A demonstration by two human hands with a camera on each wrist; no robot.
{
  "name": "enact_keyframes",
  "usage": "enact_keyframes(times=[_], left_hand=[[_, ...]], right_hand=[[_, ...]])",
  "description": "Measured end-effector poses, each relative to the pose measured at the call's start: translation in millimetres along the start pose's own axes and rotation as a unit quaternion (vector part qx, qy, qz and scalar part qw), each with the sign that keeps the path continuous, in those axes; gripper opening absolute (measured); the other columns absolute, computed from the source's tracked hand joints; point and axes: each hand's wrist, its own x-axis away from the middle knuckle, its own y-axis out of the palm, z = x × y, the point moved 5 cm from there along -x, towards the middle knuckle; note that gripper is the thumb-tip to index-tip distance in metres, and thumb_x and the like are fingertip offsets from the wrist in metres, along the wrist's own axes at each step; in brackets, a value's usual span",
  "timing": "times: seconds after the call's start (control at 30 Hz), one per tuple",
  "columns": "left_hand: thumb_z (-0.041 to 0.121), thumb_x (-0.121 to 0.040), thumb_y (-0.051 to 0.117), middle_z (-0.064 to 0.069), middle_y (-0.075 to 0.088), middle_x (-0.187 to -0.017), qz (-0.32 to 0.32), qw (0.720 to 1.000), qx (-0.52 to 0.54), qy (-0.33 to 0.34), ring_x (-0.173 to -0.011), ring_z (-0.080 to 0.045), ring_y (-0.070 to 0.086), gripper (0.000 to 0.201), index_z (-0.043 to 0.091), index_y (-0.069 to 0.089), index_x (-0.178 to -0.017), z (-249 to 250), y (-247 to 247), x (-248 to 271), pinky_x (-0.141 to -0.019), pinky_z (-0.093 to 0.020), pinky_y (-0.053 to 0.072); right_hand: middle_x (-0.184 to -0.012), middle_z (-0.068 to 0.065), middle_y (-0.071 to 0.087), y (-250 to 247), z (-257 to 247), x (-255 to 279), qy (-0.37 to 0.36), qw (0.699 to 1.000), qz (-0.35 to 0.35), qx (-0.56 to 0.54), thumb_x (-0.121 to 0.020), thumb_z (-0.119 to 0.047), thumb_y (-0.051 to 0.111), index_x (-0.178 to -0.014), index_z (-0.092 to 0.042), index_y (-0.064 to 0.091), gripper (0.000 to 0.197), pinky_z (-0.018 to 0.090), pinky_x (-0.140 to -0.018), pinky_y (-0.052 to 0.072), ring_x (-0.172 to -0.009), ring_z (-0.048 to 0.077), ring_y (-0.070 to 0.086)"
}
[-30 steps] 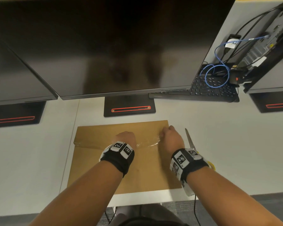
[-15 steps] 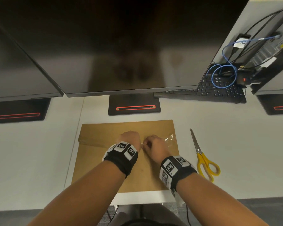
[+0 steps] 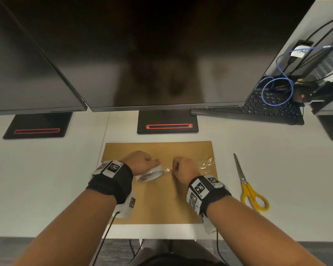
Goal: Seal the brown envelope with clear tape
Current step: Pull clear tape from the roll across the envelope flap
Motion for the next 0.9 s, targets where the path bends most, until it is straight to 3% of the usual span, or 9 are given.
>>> enact_keyframes(times=[0.07,0.23,0.43,0.57,0.67,0.77,0.9], left_hand=[[0.051,-0.091,0.051,-0.001,0.049,-0.063,0.01,0.998,0.043,0.041,-0.066,-0.017,0.047,0.045,0.018,0.052,-0.06,-4.9,2.2,0.7,-0.066,-0.031,0.036],[0.041,-0.09,0.059,0.001,0.044,-0.056,0.075,0.989,0.096,0.088,-0.06,-0.017,0.045,0.045,0.02,0.046,-0.052,-6.9,5.7,-1.0,-0.063,-0.031,0.036],[0.051,-0.084,0.06,-0.001,0.046,-0.061,0.069,0.995,-0.046,0.049,-0.066,-0.018,0.048,0.045,0.017,0.051,-0.056,-10.0,-1.3,-0.9,-0.061,-0.03,0.033],[0.047,-0.083,0.062,0.002,0.045,-0.061,0.05,0.995,-0.086,0.015,-0.07,-0.019,0.05,0.044,0.02,0.047,-0.052,-18.8,0.1,-1.5,-0.062,-0.029,0.035],[0.045,-0.083,0.062,0.002,0.044,-0.059,0.054,0.994,-0.092,0.005,-0.069,-0.019,0.051,0.045,0.019,0.045,-0.05,-18.9,4.5,0.0,-0.061,-0.028,0.035],[0.045,-0.083,0.062,0.002,0.043,-0.058,0.05,0.995,-0.092,0.004,-0.069,-0.019,0.05,0.046,0.019,0.044,-0.05,-16.7,5.6,0.5,-0.06,-0.028,0.034],[0.045,-0.083,0.062,0.001,0.043,-0.059,0.052,0.994,-0.096,-0.004,-0.066,-0.018,0.049,0.045,0.018,0.044,-0.051,-11.5,6.8,1.8,-0.054,-0.026,0.031]], right_hand=[[-0.071,0.001,0.053,1.9,2.4,1.1,0.014,0.999,0.003,-0.032,-0.084,-0.007,0.059,-0.06,-0.021,0.044,0.031,0.026,-0.066,0.043,-0.074,0.02,0.052],[-0.076,0.003,0.055,4.0,2.5,1.6,0.039,0.998,0.013,-0.043,-0.08,-0.014,0.059,-0.07,-0.013,0.053,0.012,0.024,-0.065,0.039,-0.072,0.018,0.051],[-0.08,0.004,0.058,8.2,4.0,-0.9,0.058,0.998,0.011,-0.03,-0.081,-0.036,0.068,-0.074,-0.013,0.054,0.027,0.028,-0.068,0.044,-0.076,0.019,0.054],[-0.085,0.007,0.059,11.0,2.5,-1.8,0.073,0.997,0.009,-0.015,-0.076,-0.047,0.07,-0.068,-0.016,0.048,0.039,0.032,-0.075,0.049,-0.082,0.023,0.058],[-0.096,0.011,0.062,15.2,-0.1,-2.4,0.062,0.998,0.016,0.014,-0.071,-0.056,0.07,-0.078,-0.013,0.05,0.048,0.031,-0.073,0.046,-0.09,0.026,0.06],[-0.101,0.013,0.061,18.0,-1.2,-3.0,0.048,0.998,0.032,0.028,-0.072,-0.056,0.07,-0.083,-0.011,0.054,0.049,0.03,-0.07,0.043,-0.087,0.025,0.057],[-0.107,0.012,0.058,20.6,-0.7,-2.4,0.041,0.997,0.044,0.048,-0.071,-0.056,0.069,-0.099,-0.006,0.058,0.058,0.033,-0.081,0.047,-0.095,0.027,0.058]])
